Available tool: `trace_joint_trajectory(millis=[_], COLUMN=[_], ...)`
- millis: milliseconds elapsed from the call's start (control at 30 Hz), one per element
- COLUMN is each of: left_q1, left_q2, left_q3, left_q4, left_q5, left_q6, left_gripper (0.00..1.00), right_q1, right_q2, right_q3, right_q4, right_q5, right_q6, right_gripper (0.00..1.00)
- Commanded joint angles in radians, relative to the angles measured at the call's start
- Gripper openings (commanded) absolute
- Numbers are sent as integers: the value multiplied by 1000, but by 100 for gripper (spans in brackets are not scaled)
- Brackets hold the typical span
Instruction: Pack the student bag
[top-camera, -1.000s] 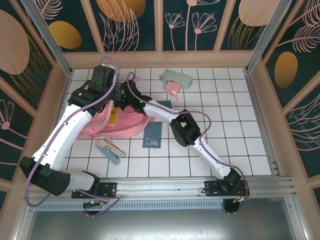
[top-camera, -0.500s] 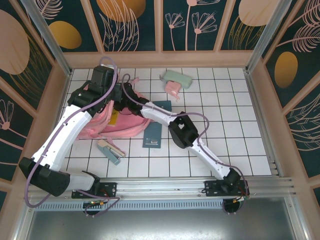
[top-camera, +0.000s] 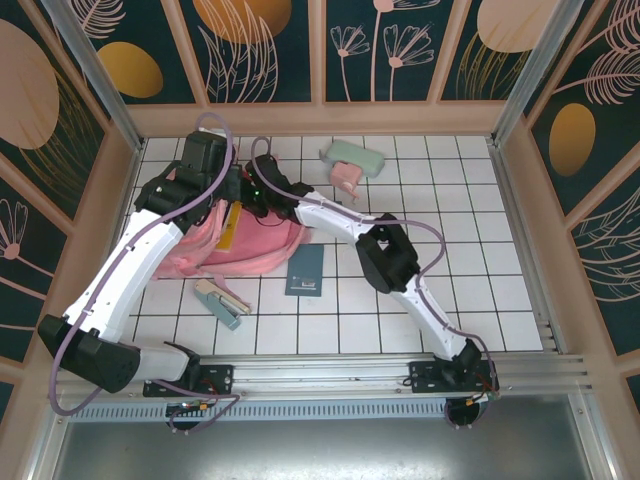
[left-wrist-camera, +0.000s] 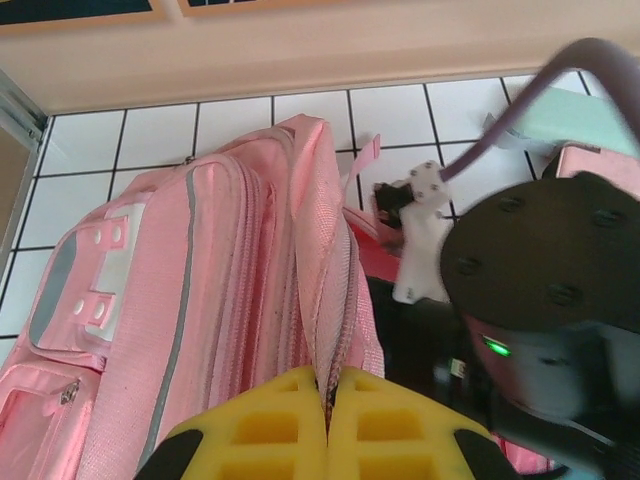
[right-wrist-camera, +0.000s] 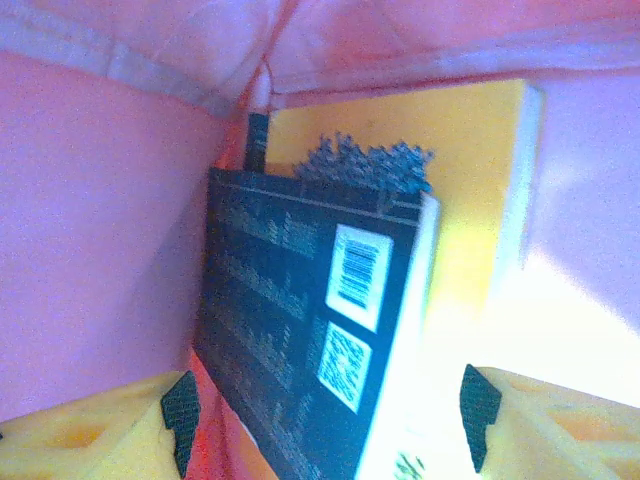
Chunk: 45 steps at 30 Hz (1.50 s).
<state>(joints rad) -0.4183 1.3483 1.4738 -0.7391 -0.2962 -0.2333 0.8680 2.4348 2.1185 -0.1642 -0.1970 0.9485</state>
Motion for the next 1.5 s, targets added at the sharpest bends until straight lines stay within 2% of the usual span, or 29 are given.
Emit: trace_joint_trajectory(millis=[0, 233, 400, 567, 700, 833, 1000, 1200, 1400, 1467], left_q1=[20, 134, 240, 266, 270, 270, 269, 270, 271, 270], left_q2=[-21, -22, -20, -39, -31, -31, -23, -3, 26, 33], left_q3=[32, -52, -135, -180, -189, -203, -224, -212, -198, -196], left_q4=[102, 209, 329, 399, 420, 433, 448, 452, 465, 466], left_q5=[-16, 95, 228, 226, 269, 302, 323, 333, 374, 377], left_q6=[-37, -168, -277, -308, -314, -317, -313, -297, -299, -297], left_gripper=[0, 0, 0, 0, 0, 0, 0, 0, 0, 0], right_q1=[-4, -72, -215, -395, -544, -627, -709, -733, -721, -710], right_q2=[-190, -454, -527, -529, -440, -344, -109, 114, 180, 179], right_q3=[-109, -376, -457, -532, -506, -418, -153, 134, 170, 159], right_q4=[-12, -26, -110, -100, -37, 7, -59, -147, -141, -158], right_q5=[91, 229, 224, 217, 163, 127, -63, -254, -395, -404], right_q6=[-137, -267, -387, -496, -574, -624, -631, -642, -642, -655], right_gripper=[72, 71, 73, 75, 76, 77, 78, 81, 81, 81])
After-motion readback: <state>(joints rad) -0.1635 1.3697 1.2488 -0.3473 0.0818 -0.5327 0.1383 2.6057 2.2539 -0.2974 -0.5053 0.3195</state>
